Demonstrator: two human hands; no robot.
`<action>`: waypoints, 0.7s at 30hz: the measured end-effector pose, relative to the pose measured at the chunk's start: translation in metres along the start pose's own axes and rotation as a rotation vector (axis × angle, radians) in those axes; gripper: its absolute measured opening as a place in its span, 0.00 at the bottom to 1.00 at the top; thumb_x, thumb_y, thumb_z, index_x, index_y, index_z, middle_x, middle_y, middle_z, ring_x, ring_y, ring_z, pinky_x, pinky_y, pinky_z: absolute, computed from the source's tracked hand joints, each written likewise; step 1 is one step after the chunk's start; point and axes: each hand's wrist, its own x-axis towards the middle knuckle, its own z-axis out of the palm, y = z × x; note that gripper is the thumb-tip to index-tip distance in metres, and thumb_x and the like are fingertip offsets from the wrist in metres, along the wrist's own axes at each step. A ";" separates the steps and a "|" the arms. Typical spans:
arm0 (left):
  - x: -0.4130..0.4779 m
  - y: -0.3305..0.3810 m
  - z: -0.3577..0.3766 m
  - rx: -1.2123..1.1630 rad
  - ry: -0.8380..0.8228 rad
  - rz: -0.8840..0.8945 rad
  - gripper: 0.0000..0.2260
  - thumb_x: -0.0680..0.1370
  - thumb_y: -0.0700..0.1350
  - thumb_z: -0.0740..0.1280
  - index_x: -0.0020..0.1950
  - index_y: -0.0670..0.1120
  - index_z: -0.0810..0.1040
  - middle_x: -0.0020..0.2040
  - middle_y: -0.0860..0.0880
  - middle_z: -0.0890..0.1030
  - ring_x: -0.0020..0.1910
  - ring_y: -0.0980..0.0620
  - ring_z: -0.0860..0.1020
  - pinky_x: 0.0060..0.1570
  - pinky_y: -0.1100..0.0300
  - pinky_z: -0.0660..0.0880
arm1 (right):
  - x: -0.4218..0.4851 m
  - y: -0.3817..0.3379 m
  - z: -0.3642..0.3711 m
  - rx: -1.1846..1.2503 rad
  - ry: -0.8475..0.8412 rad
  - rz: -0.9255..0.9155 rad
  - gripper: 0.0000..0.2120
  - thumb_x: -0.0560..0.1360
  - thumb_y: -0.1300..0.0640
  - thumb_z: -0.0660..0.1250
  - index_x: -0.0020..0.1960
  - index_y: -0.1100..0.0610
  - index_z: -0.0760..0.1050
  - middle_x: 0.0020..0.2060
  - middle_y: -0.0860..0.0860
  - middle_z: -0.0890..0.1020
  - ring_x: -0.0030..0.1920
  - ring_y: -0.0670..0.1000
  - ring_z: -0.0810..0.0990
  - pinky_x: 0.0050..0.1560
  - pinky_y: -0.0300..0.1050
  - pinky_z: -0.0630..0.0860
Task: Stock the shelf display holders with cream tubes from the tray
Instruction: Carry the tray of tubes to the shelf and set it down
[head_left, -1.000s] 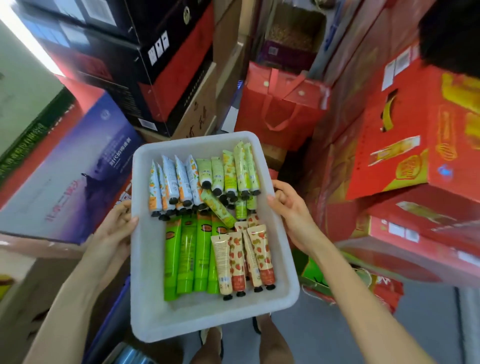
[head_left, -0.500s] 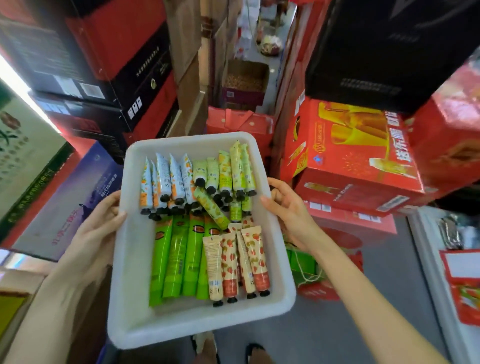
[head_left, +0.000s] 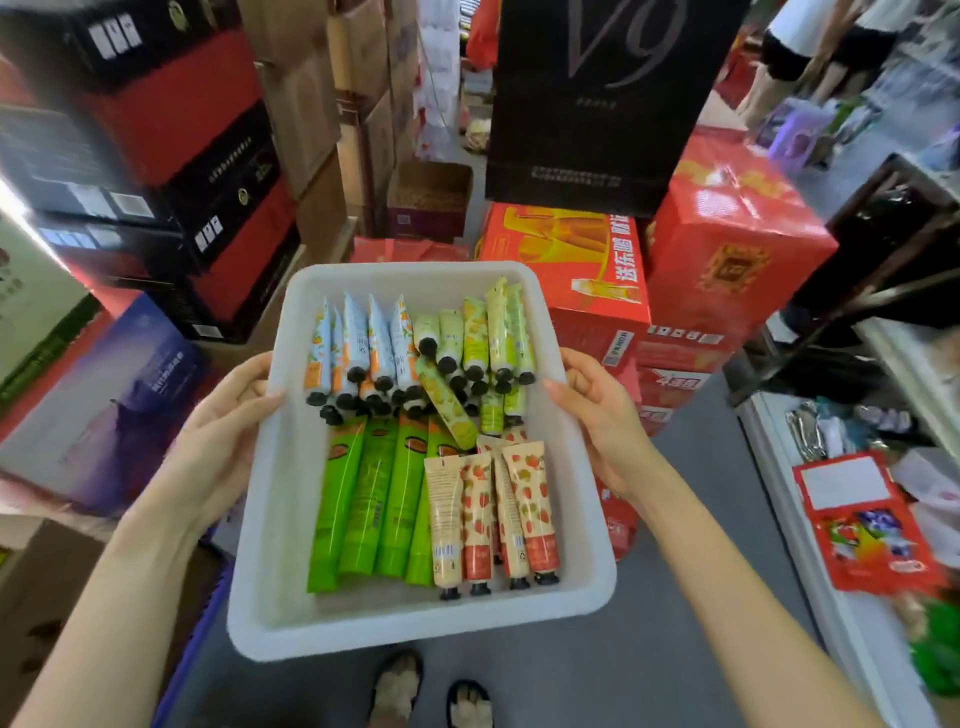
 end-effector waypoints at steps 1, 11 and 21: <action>-0.003 -0.001 0.008 -0.003 -0.020 -0.013 0.16 0.77 0.36 0.59 0.59 0.49 0.78 0.48 0.45 0.78 0.41 0.50 0.81 0.44 0.52 0.80 | -0.012 -0.003 -0.007 -0.003 0.029 -0.010 0.14 0.77 0.64 0.63 0.60 0.53 0.72 0.47 0.50 0.82 0.47 0.49 0.81 0.44 0.41 0.80; -0.013 -0.011 0.110 0.096 -0.337 -0.067 0.15 0.77 0.36 0.60 0.62 0.47 0.73 0.43 0.47 0.76 0.36 0.55 0.81 0.35 0.60 0.80 | -0.157 -0.011 -0.058 -0.048 0.503 -0.073 0.14 0.75 0.62 0.65 0.59 0.51 0.74 0.53 0.59 0.81 0.50 0.55 0.81 0.47 0.50 0.79; -0.086 -0.058 0.268 0.194 -0.845 -0.206 0.15 0.76 0.35 0.62 0.61 0.45 0.73 0.43 0.45 0.77 0.36 0.52 0.79 0.34 0.59 0.79 | -0.364 0.002 -0.095 -0.031 1.077 -0.107 0.13 0.75 0.61 0.66 0.57 0.49 0.75 0.51 0.53 0.82 0.52 0.55 0.80 0.52 0.52 0.77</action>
